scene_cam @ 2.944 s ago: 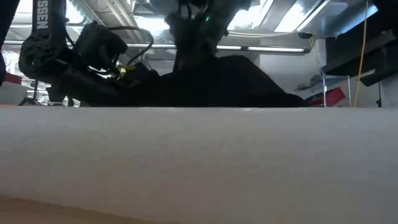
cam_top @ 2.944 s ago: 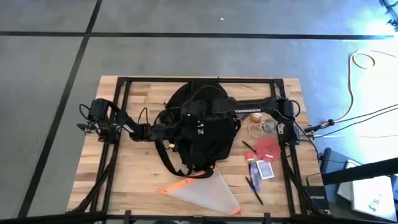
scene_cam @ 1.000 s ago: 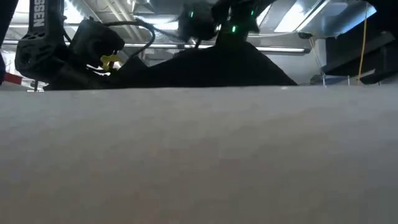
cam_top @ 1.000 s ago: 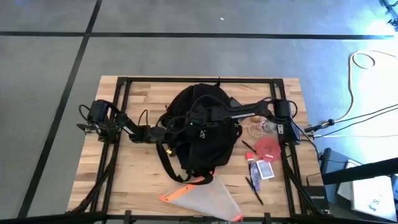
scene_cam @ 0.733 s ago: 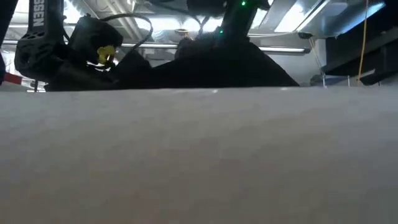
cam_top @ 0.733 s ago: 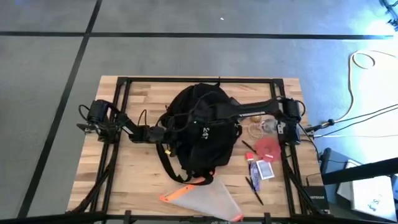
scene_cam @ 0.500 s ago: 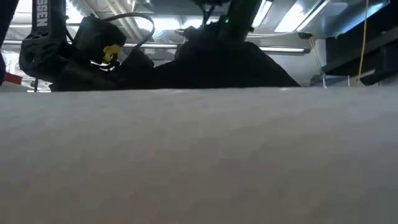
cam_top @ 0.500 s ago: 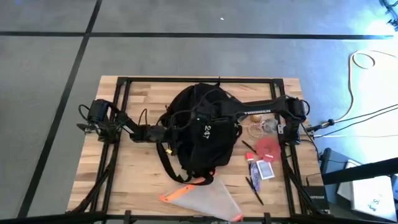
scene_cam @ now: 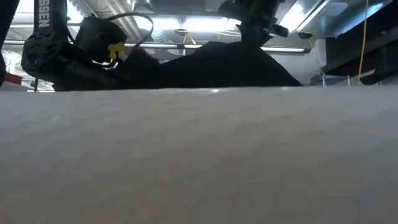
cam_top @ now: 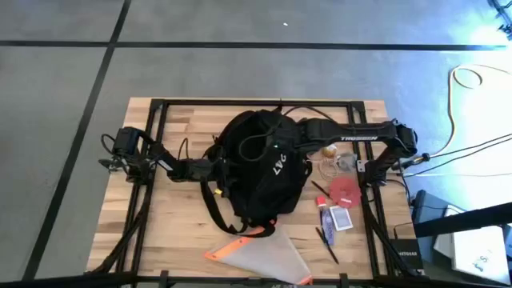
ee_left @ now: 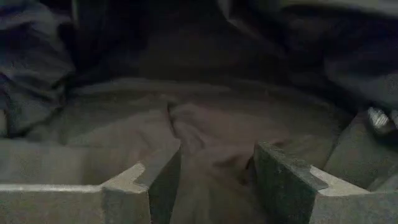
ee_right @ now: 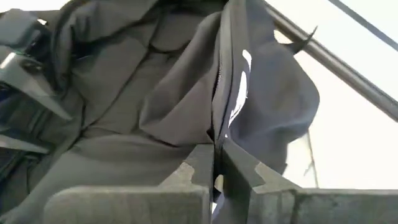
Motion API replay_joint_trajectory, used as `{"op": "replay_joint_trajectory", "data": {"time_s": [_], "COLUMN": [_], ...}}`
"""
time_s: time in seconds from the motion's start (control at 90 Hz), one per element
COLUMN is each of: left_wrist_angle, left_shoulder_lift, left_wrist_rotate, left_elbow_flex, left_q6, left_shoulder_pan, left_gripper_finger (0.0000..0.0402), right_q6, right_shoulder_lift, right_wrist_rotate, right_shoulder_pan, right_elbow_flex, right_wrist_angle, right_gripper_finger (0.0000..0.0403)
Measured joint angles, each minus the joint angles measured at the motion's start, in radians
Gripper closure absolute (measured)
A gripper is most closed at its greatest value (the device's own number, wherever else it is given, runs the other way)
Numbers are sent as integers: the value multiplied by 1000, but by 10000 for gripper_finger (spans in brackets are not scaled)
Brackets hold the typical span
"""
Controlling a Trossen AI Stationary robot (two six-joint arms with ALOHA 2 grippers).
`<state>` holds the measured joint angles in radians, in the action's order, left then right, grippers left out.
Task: Unpack backpack
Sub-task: Move the black bag to the center of the table
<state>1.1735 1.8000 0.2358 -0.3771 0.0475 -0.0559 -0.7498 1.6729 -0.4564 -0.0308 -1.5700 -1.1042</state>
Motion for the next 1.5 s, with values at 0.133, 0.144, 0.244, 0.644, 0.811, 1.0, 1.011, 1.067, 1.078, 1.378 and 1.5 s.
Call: {"op": "replay_joint_trajectory", "data": {"time_s": [0.133, 0.144, 0.244, 0.644, 0.811, 1.0, 1.011, 1.067, 1.078, 1.378, 1.5], "left_wrist_angle": [60, 63, 109, -112, -180, -187, -187, -193, -193, -215, -237], "left_shoulder_lift": [-32, -35, -64, -79, -29, 1, 1, -8, -10, -54, -75], "left_wrist_rotate": [1, 1, 0, -72, -81, -61, -60, -55, -55, 29, 58], "left_elbow_flex": [-24, -27, -68, -359, -411, -415, -415, -414, -414, -414, -414], "left_q6": [53, 61, 117, 266, 272, 303, 300, 285, 283, 358, 394], "left_shoulder_pan": [0, 0, 0, 6, 45, 129, 135, 165, 171, 321, 388], "left_gripper_finger": [217, 217, 217, 217, 217, 217, 217, 217, 217, 217, 217], "right_q6": [20, 24, 52, 245, 324, 418, 422, 441, 442, 722, 764], "right_shoulder_lift": [-21, -22, -28, -33, -32, -32, -32, -27, -26, 42, 66], "right_wrist_rotate": [-62, -68, -96, -171, -139, -210, -209, -204, -204, -149, -143], "right_shoulder_pan": [0, 0, 0, -2, -1, -33, -39, -66, -71, -102, -103], "right_elbow_flex": [0, 0, 0, -129, -201, -224, -223, -216, -214, -158, -157], "right_wrist_angle": [13, 14, 59, 176, 232, 211, 208, 218, 219, 419, 456], "right_gripper_finger": [403, 403, 403, 403, 403, 403, 403, 403, 403, 403, 403]}}
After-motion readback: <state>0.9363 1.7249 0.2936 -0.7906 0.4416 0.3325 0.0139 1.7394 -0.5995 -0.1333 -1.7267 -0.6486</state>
